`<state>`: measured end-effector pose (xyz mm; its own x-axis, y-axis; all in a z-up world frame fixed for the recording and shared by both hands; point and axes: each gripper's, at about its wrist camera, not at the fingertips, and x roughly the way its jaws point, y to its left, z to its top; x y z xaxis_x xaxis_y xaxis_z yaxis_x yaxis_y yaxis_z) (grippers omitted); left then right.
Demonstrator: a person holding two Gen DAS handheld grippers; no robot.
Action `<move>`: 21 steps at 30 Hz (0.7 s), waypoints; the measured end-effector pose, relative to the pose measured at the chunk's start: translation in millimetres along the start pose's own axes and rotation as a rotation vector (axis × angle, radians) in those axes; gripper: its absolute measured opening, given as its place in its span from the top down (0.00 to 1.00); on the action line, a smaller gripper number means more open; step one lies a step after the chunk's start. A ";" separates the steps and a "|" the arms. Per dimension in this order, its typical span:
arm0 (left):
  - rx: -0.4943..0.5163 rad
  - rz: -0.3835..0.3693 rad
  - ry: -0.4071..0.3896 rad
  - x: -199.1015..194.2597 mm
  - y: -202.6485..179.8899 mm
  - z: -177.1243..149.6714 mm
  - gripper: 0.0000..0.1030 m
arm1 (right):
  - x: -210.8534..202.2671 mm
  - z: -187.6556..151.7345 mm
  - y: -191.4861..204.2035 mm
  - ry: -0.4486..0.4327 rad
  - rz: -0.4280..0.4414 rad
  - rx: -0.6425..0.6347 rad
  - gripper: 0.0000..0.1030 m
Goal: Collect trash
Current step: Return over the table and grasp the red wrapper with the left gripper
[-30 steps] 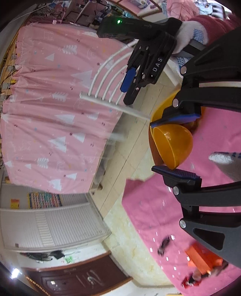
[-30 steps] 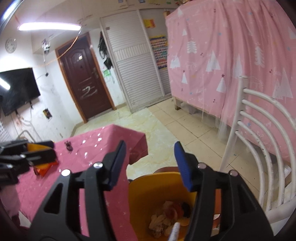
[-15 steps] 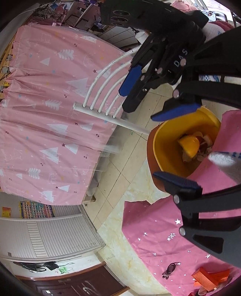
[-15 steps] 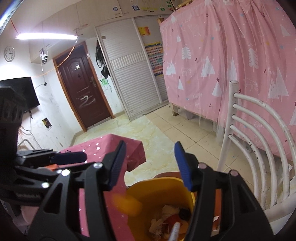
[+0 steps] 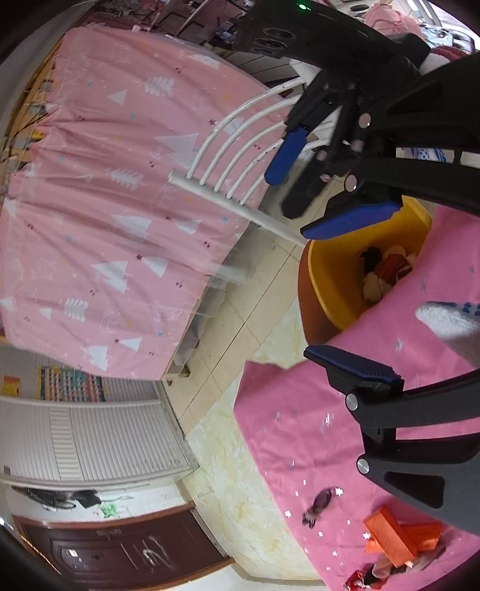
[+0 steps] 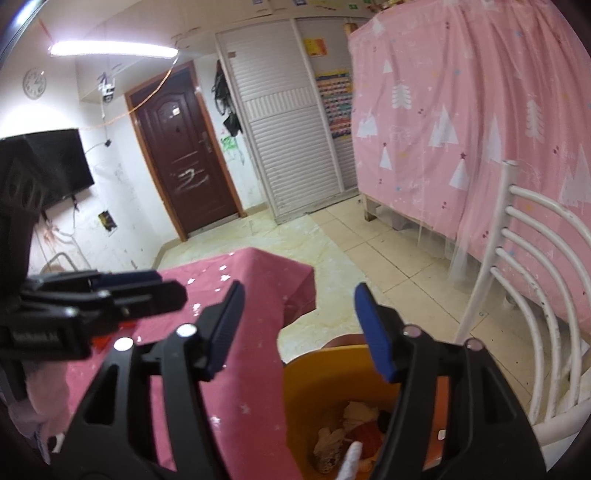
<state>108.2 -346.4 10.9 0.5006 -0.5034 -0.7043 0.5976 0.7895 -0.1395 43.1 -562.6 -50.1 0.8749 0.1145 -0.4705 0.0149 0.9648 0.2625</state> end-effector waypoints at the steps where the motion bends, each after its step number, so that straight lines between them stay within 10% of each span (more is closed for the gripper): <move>1: -0.008 0.004 -0.006 -4.2 5.5 0.3 0.50 | 1.9 0.9 5.4 0.004 0.007 -0.006 0.39; 21: -0.124 0.182 -0.117 -85.8 142.0 -11.3 0.48 | 62.6 2.4 155.4 0.112 0.173 -0.205 0.39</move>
<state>143.0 -187.2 43.6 0.6663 -0.3805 -0.6413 0.4129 0.9044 -0.1076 101.4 -406.1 -36.7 0.7966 0.2962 -0.5270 -0.2382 0.9550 0.1767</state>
